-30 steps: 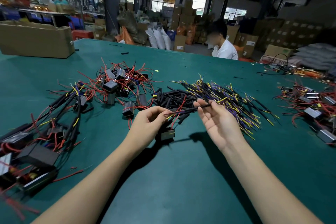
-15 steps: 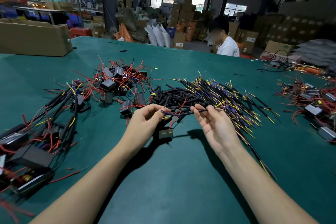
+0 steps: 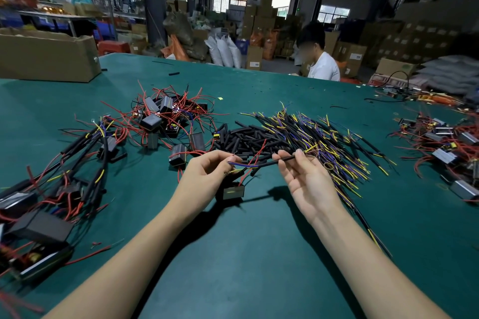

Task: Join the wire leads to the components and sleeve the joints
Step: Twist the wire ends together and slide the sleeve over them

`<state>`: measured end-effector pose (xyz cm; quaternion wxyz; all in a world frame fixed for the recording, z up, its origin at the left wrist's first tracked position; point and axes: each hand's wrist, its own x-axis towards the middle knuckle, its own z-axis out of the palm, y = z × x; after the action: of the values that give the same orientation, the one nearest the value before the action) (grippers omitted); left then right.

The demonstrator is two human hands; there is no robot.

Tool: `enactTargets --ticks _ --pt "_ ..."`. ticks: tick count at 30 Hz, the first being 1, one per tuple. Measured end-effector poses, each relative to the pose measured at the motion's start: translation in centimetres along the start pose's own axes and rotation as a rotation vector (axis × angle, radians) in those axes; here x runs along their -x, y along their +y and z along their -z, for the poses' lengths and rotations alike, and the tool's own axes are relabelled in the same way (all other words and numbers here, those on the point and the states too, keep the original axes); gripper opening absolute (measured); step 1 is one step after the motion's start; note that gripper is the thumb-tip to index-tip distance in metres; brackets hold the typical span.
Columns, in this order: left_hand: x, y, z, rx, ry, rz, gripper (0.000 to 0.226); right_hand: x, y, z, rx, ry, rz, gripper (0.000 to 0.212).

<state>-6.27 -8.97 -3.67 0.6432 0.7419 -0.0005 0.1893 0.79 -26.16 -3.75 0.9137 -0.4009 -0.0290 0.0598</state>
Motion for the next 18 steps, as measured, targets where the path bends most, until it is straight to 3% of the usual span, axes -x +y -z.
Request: enactTargets --ticks 6,12,18 --pt "0.1 -0.2 0.1 -0.005 -0.021 -0.031 0.017 -0.1 -0.5 0.0 0.101 -0.002 -0.044 0.016" --pt "0.0 -0.4 0.0 0.014 -0.021 -0.027 0.016 -0.3 -1.4 0.1 0.271 -0.11 -0.141 0.026" --pt "0.0 -0.3 0.0 0.017 -0.024 -0.042 0.014 0.2 -2.0 0.1 0.744 -0.248 0.086 0.014"
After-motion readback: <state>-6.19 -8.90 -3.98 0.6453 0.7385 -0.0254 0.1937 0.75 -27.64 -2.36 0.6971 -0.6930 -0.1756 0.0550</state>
